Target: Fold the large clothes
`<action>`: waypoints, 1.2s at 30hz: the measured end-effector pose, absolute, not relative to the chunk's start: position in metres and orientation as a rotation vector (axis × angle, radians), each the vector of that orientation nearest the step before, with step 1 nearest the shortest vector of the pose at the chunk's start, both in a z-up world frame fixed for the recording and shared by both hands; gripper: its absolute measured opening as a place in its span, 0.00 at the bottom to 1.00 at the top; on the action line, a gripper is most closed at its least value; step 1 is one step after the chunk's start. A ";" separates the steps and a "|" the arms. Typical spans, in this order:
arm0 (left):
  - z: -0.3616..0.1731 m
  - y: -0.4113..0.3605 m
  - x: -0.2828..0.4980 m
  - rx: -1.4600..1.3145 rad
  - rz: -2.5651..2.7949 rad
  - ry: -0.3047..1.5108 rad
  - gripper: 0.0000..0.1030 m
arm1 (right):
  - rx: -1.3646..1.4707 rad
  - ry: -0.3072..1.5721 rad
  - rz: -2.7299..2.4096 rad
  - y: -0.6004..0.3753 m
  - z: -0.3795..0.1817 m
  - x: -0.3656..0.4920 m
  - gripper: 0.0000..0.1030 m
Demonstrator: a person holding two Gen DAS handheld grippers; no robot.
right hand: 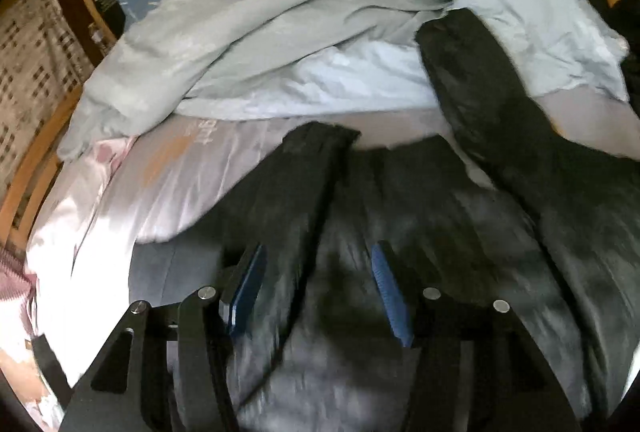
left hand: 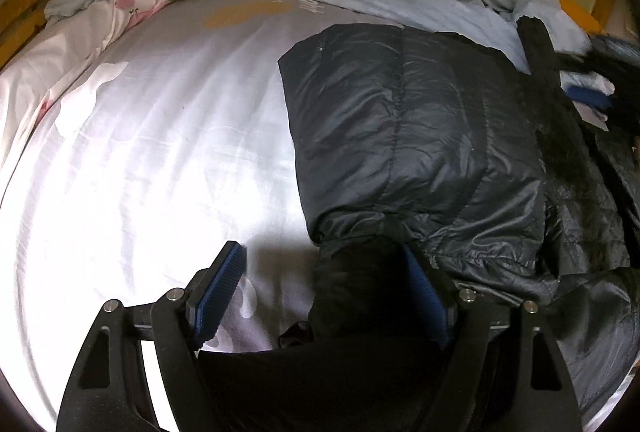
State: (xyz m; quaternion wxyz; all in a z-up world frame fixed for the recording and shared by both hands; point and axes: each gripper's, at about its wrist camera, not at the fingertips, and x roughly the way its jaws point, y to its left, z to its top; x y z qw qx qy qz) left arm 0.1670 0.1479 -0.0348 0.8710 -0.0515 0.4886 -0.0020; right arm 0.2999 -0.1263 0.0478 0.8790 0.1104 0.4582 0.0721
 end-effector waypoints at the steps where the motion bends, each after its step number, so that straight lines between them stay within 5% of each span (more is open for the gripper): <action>1: -0.035 0.147 0.167 -0.102 -0.001 1.023 0.77 | 0.248 0.960 0.146 -0.126 0.041 0.311 0.56; 5: -0.035 0.142 0.172 -0.086 0.002 1.026 0.77 | 0.300 1.015 0.099 -0.124 0.006 0.348 0.55; 7: -0.036 0.141 0.173 -0.071 0.004 1.030 0.77 | 0.303 1.033 0.167 -0.122 -0.006 0.356 0.41; 9: -0.035 0.140 0.171 -0.056 0.003 1.028 0.77 | 0.291 1.013 0.194 -0.123 -0.010 0.354 0.09; 11: -0.036 0.139 0.171 -0.054 0.003 1.027 0.77 | 0.264 0.945 0.212 -0.127 -0.001 0.341 0.04; 18: -0.035 0.140 0.171 -0.071 0.007 1.028 0.77 | -0.031 0.891 0.036 -0.147 0.050 0.275 0.03; 31: -0.008 0.141 0.152 0.005 0.034 0.892 0.77 | 0.071 1.061 0.082 -0.230 0.029 0.121 0.04; 36: 0.012 0.142 0.143 0.006 0.001 0.791 0.78 | 0.109 1.022 0.061 -0.251 0.051 0.104 0.35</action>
